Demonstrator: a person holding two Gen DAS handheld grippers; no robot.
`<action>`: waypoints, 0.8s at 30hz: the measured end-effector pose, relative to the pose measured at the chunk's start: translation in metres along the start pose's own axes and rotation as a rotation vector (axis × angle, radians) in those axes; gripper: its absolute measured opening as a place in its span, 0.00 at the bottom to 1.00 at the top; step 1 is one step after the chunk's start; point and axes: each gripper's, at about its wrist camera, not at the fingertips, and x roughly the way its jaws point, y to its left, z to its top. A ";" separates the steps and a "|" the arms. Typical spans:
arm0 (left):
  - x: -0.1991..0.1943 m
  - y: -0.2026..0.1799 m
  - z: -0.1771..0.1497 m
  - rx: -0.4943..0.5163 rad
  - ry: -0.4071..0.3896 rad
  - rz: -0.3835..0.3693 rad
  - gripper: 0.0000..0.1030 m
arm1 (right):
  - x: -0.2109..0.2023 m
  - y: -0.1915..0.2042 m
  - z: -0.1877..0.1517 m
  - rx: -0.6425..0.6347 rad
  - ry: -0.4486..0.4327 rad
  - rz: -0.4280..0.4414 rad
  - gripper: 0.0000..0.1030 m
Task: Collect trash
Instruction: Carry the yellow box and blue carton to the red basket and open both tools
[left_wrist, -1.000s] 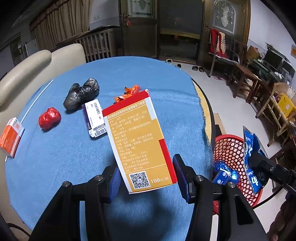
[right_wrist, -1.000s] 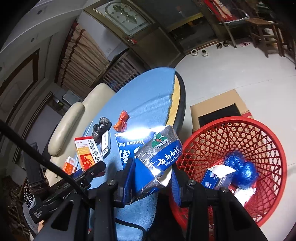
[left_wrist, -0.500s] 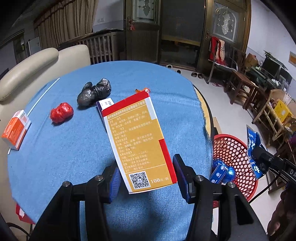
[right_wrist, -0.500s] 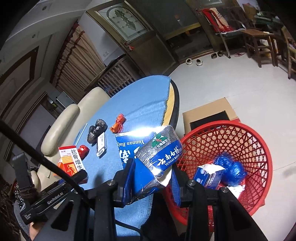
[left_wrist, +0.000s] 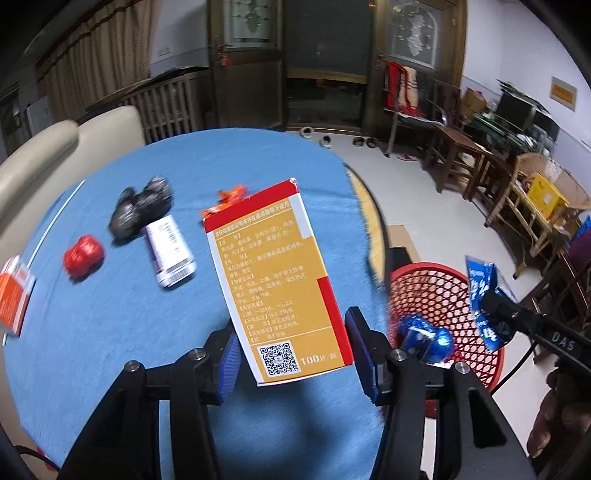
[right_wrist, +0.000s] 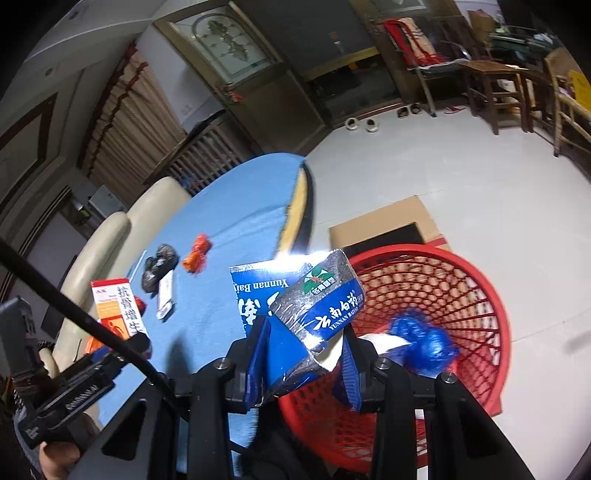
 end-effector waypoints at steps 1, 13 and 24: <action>0.002 -0.007 0.003 0.013 0.000 -0.009 0.53 | 0.000 -0.006 0.001 0.009 -0.001 -0.011 0.38; 0.034 -0.072 0.017 0.138 0.050 -0.101 0.53 | 0.009 -0.063 0.004 0.083 0.045 -0.132 0.40; 0.048 -0.111 0.014 0.217 0.097 -0.163 0.53 | -0.004 -0.097 0.009 0.173 0.018 -0.156 0.74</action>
